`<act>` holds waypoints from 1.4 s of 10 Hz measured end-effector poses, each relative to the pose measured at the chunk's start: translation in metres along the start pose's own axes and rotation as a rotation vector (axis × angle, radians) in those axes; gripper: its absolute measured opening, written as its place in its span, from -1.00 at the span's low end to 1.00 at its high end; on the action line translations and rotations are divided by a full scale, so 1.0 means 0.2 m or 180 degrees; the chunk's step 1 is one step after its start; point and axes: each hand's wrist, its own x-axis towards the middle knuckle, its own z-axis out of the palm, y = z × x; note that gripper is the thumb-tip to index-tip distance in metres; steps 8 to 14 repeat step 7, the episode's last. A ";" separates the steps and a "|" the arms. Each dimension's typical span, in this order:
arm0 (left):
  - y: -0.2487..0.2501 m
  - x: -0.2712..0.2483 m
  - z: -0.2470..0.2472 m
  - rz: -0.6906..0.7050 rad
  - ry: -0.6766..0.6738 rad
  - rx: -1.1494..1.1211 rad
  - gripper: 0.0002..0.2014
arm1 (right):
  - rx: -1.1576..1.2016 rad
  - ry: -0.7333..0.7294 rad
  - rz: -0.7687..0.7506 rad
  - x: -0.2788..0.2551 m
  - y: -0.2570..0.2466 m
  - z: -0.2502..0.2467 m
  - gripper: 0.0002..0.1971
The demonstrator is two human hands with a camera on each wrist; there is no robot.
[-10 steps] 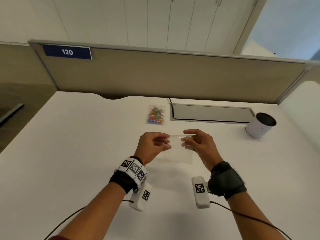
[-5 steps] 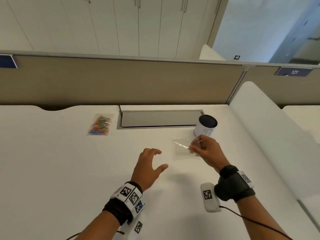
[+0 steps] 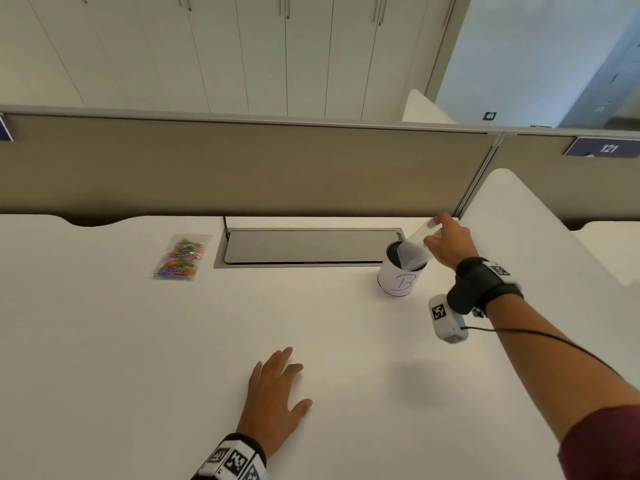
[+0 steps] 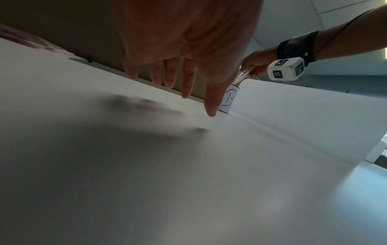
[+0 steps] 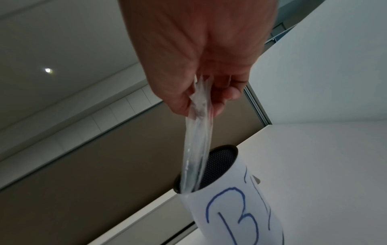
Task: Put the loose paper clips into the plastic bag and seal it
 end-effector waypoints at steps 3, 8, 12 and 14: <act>-0.01 -0.02 0.00 0.0009 -0.0044 -0.0056 -0.46 | -0.0305 0.0082 0.0272 0.13 0.05 0.10 -0.60; -0.03 -0.09 0.02 -0.0051 -0.0151 -0.0029 -0.53 | -0.0364 -0.0104 0.0122 0.08 0.07 0.21 -0.56; -0.03 -0.09 0.02 -0.0051 -0.0151 -0.0029 -0.53 | -0.0364 -0.0104 0.0122 0.08 0.07 0.21 -0.56; -0.03 -0.09 0.02 -0.0051 -0.0151 -0.0029 -0.53 | -0.0364 -0.0104 0.0122 0.08 0.07 0.21 -0.56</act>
